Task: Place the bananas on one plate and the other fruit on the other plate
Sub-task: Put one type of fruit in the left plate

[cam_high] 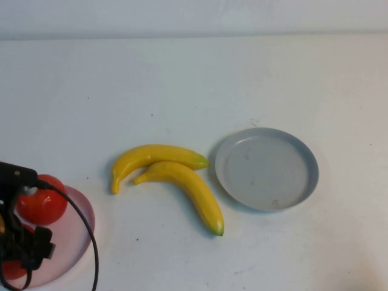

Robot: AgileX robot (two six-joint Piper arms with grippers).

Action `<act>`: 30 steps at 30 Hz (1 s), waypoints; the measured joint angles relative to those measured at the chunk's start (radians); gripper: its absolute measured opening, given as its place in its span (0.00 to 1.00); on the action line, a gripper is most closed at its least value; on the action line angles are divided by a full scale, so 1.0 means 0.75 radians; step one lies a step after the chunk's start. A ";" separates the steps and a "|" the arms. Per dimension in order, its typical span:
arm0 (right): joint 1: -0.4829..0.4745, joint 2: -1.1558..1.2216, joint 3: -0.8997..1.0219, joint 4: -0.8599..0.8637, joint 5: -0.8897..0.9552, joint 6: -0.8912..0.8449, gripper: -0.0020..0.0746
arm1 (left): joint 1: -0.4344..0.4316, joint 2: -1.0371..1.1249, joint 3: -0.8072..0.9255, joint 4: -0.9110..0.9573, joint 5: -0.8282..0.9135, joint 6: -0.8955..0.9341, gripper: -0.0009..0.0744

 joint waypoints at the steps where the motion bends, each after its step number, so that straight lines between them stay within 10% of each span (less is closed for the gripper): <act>1: 0.000 0.000 0.000 0.000 0.000 0.000 0.00 | 0.002 0.000 0.000 0.000 0.010 -0.006 0.90; 30: 0.000 0.000 0.000 0.000 0.000 0.000 0.00 | 0.014 -0.170 -0.011 -0.415 0.224 0.098 0.90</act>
